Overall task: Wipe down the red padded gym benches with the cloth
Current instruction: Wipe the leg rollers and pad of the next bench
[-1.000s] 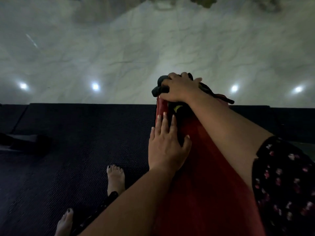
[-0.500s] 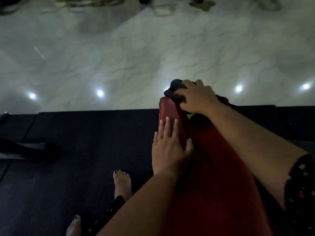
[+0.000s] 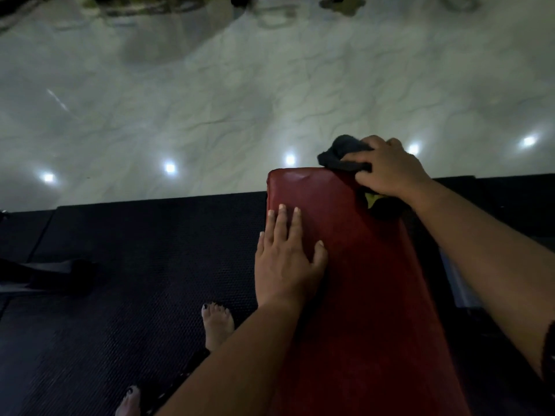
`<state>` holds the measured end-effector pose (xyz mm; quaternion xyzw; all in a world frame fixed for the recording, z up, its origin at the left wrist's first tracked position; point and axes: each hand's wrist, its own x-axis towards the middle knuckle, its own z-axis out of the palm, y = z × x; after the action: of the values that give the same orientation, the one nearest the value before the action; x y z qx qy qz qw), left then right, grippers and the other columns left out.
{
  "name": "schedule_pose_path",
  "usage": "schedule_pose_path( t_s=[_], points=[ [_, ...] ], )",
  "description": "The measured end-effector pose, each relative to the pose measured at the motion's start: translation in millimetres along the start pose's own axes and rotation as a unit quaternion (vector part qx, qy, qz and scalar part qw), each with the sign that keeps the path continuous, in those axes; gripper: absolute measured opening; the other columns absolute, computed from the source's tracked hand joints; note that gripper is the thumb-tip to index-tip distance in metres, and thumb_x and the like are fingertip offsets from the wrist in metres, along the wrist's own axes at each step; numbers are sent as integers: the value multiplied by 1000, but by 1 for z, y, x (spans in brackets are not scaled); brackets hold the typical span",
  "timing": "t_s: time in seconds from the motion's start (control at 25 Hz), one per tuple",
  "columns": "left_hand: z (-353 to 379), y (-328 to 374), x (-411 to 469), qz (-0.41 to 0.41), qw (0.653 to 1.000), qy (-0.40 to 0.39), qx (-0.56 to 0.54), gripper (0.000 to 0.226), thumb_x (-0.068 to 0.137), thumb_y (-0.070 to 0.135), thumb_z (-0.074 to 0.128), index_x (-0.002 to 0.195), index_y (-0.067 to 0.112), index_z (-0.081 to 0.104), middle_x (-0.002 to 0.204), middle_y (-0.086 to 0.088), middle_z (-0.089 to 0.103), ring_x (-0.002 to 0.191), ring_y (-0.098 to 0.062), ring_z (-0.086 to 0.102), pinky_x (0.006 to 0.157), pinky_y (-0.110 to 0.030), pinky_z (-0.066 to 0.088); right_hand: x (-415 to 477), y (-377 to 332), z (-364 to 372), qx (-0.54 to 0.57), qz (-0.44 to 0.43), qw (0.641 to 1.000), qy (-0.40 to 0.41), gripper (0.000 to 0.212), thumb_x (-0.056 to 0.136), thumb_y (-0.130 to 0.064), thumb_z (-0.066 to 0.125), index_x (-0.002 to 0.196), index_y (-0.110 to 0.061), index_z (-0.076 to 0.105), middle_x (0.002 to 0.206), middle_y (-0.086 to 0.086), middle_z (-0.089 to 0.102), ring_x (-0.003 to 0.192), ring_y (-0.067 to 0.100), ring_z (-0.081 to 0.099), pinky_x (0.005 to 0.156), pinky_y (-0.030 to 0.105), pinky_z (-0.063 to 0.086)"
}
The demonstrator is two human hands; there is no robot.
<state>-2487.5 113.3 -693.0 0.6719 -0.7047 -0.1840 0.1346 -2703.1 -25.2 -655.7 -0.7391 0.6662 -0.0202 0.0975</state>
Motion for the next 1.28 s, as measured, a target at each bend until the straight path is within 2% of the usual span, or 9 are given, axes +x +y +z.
schedule_pose_path(
  t_s=[0.2, 0.4, 0.44, 0.52, 0.6, 0.72, 0.92, 1.12, 1.28],
  points=[
    [2, 0, 0, 3, 1000, 10, 1, 74, 93, 59, 27, 157, 28, 8, 165, 5, -4, 150, -10, -14, 120, -31, -2, 10, -7, 5, 54, 199, 978, 34, 45, 90, -38, 47, 134, -36, 53, 137, 3, 40, 121, 38, 38, 93, 44, 41],
    [0, -1, -1, -4, 1000, 7, 2, 78, 88, 60, 22, 157, 28, 9, 165, 4, -2, 150, -10, -13, 121, -32, -2, -19, 14, 18, 162, 153, 974, 41, 49, 87, -36, 52, 136, -40, 51, 141, 4, 39, 123, 37, 42, 99, 41, 41],
    [0, 0, 0, -3, 1000, 7, 8, 79, 87, 61, 21, 157, 27, 9, 165, 3, -2, 150, -11, -13, 121, -32, -5, -23, 19, 20, 253, 192, 947, 54, 52, 83, -37, 54, 135, -36, 53, 137, 8, 46, 119, 35, 49, 99, 42, 45],
    [-1, -1, 0, 7, 999, 18, 44, 80, 86, 63, 15, 157, 27, 5, 165, 2, -4, 150, -13, -16, 119, -33, -13, -29, 17, 16, 459, 281, 840, 69, 54, 80, -35, 56, 133, -25, 57, 117, 13, 62, 106, 32, 61, 92, 44, 53],
    [-1, 0, -4, 48, 996, 31, 68, 80, 84, 64, 11, 156, 32, -1, 165, 3, -4, 149, -15, -20, 118, -34, -18, -44, 15, 16, 516, 301, 800, 56, 53, 79, -34, 59, 130, -19, 58, 104, 11, 66, 99, 30, 65, 81, 39, 56],
    [-1, 3, -6, 84, 994, 22, 68, 77, 84, 65, 12, 156, 38, 1, 165, 6, -3, 149, -15, -21, 119, -34, -15, -73, 21, 34, 493, 272, 823, 75, 76, 59, -49, 60, 128, -17, 59, 116, 11, 62, 101, 24, 64, 71, 27, 49],
    [2, 1, -1, 87, 993, 3, 81, 80, 81, 68, 8, 155, 39, 18, 165, 7, 8, 151, -15, -8, 122, -35, -5, -73, 28, 39, 559, 340, 755, 45, 43, 95, -25, 53, 137, -16, 54, 113, 12, 59, 93, 24, 57, 71, 26, 44],
    [1, 2, -3, 78, 994, 1, 71, 81, 79, 69, 10, 154, 40, 20, 164, 8, 11, 152, -14, -5, 122, -34, -4, -114, 26, 55, 477, 262, 836, 75, 62, 73, -46, 55, 126, -14, 61, 119, 13, 59, 101, 30, 60, 78, 32, 46],
    [3, 1, -2, 84, 994, 6, 70, 77, 82, 68, 14, 154, 40, 21, 164, 8, 13, 152, -14, -3, 122, -35, -3, -122, 35, 52, 618, 375, 690, -28, 34, 101, -22, 47, 127, -2, 52, 104, 11, 52, 75, 23, 51, 71, 31, 43]
  ],
)
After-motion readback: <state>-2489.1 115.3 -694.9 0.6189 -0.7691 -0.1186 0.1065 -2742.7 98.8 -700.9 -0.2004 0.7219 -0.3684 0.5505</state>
